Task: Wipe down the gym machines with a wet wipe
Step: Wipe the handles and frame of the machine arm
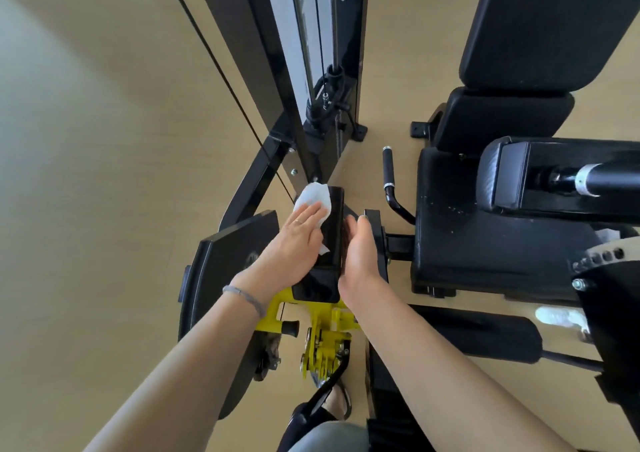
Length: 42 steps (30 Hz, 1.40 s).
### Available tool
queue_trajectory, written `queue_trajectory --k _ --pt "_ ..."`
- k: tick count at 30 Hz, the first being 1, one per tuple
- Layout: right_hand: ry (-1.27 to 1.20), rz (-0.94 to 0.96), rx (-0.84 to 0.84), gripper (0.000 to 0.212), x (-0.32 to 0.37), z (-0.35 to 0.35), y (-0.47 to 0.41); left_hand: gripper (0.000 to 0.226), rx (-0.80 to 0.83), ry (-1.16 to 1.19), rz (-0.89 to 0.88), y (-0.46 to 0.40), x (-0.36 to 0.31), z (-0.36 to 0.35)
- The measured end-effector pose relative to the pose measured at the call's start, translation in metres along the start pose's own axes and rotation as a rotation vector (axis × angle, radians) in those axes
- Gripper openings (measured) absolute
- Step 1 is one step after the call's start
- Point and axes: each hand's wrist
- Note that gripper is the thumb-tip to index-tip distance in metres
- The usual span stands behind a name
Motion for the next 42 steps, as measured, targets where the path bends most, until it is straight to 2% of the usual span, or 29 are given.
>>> queue_trajectory --k 2,5,8,13,17,21,28,31,36,39,42 --pt "0.051 -0.029 -0.040 0.058 -0.001 -0.007 0.002 0.047 -0.073 0.154 0.126 0.033 -0.013 -0.003" --pt "0.073 -0.064 -0.032 0.084 -0.008 -0.012 -0.006 0.045 -0.259 0.294 0.260 0.073 -0.028 -0.013" --pt "0.065 -0.077 -0.058 0.083 -0.010 -0.013 -0.008 0.038 -0.369 0.517 0.379 0.103 -0.035 -0.024" --pt "0.047 -0.063 -0.073 0.080 -0.006 -0.016 0.003 0.042 -0.535 0.972 0.570 0.111 -0.047 -0.062" --pt "0.086 -0.060 -0.077 0.073 -0.001 -0.017 0.011 0.040 -0.553 1.242 0.974 0.059 -0.028 -0.059" --pt "0.058 -0.057 -0.088 0.069 0.003 -0.019 0.017 0.031 -0.527 1.373 1.120 0.044 -0.025 -0.045" --pt "0.014 -0.042 -0.087 0.069 0.002 -0.022 0.017 0.049 -0.633 1.508 1.185 0.072 -0.063 -0.052" --pt "0.049 -0.043 -0.086 0.069 0.005 -0.022 0.022 0.048 -0.637 1.435 1.184 0.066 -0.075 -0.056" --pt "0.122 -0.044 -0.057 0.069 0.004 -0.017 0.014 0.051 -0.730 1.174 0.948 0.064 -0.093 -0.080" --pt "0.157 -0.040 -0.032 0.073 0.004 -0.013 0.011 0.050 -0.770 0.998 0.711 0.071 -0.100 -0.090" --pt "0.183 -0.068 0.004 0.084 0.002 -0.010 0.007 0.052 -0.817 0.694 0.457 0.081 -0.093 -0.103"
Point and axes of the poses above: each hand's wrist, its own y-axis away from the middle knuckle, its own z-axis out of the back of the hand, x = y × z, and after that the axes turned 3 degrees about -z, right-handed
